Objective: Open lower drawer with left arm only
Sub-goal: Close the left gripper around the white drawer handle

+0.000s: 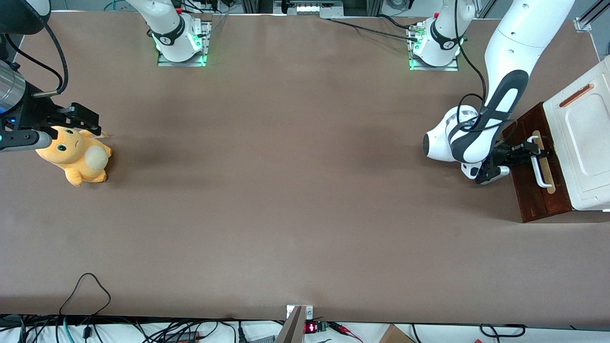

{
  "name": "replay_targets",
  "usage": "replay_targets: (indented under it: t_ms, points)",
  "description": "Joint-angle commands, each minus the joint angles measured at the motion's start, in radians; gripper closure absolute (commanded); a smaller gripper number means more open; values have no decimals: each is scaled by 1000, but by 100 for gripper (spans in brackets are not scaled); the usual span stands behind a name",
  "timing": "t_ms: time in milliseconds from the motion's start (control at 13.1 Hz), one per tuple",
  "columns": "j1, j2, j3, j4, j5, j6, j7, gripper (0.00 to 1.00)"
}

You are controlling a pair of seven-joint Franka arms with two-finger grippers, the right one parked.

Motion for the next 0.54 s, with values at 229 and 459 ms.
replay_targets:
  t_ms: [229, 459]
  points:
    - [29, 12, -3, -5, 53, -9, -17, 63]
    - [27, 13, -3, -5, 53, -8, -17, 75]
